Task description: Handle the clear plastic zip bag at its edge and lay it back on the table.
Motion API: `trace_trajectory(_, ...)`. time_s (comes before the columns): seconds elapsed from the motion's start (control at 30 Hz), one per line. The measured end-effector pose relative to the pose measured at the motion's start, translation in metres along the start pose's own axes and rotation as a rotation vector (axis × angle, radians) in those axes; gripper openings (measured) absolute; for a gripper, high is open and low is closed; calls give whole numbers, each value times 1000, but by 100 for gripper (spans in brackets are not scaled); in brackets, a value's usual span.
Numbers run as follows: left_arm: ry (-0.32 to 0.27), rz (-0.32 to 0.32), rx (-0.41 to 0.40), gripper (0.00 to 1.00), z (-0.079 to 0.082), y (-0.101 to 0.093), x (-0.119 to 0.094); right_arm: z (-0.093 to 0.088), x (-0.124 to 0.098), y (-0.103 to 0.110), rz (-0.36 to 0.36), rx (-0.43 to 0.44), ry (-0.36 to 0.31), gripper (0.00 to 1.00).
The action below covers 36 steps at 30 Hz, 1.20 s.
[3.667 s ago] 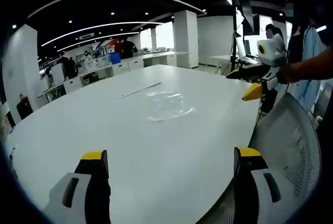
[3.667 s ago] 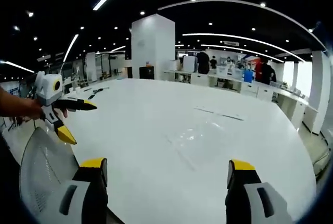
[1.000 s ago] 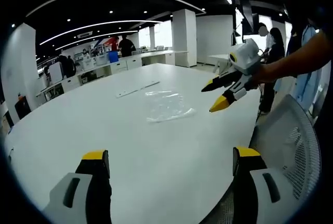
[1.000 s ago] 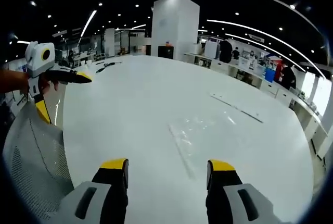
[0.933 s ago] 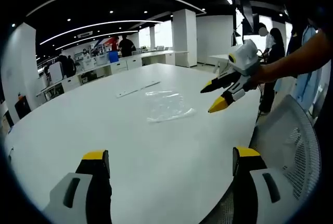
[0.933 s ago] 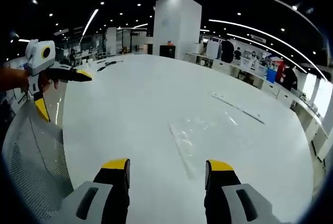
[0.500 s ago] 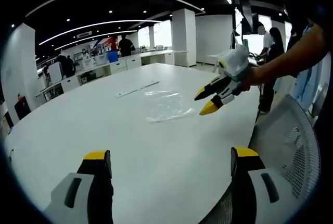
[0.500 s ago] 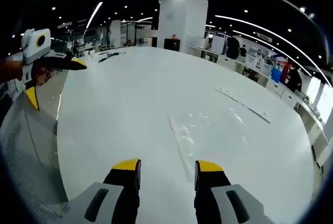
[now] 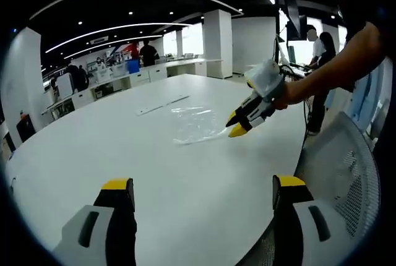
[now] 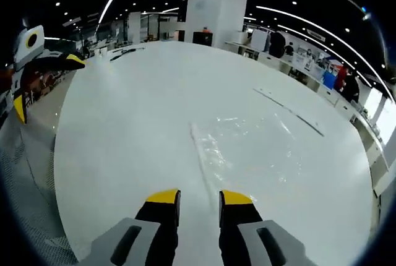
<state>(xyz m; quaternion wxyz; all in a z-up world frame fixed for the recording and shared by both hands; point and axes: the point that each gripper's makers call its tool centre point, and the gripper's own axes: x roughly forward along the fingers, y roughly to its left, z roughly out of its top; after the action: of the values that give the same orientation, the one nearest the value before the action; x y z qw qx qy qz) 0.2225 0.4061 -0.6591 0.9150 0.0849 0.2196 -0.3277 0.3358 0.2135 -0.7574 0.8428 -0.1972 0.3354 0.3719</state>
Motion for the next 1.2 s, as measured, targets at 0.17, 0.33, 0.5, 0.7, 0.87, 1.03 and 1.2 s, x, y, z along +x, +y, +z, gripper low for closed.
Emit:
trace_trajectory(0.17, 5, -3, -1, 90, -1, -1, 0, -1, 4, -1, -4, -9, 23, 18)
trace_trajectory(0.33, 7, -5, 1, 90, -1, -1, 1, -3, 9, -5, -7, -24, 49, 14)
trace_trajectory(0.5, 8, -8, 4, 89, 1, -1, 2, -1, 15, -13, -11, -22, 61, 14)
trace_trajectory(0.7, 4, -7, 13, 89, 5, 3, 2, -2, 21, -15, 0, 3, 87, 14)
trace_trajectory(0.87, -7, 1, 18, 89, 11, 8, 1, -10, 23, -13, 26, 0, 126, 15)
trace_trajectory(1.03, -8, 3, 16, 88, 13, 10, 0, -6, 26, -17, 56, 39, 123, 13)
trace_trajectory(1.2, -6, 0, 19, 88, 13, 9, 0, -7, 27, -19, 84, -13, 154, 10)
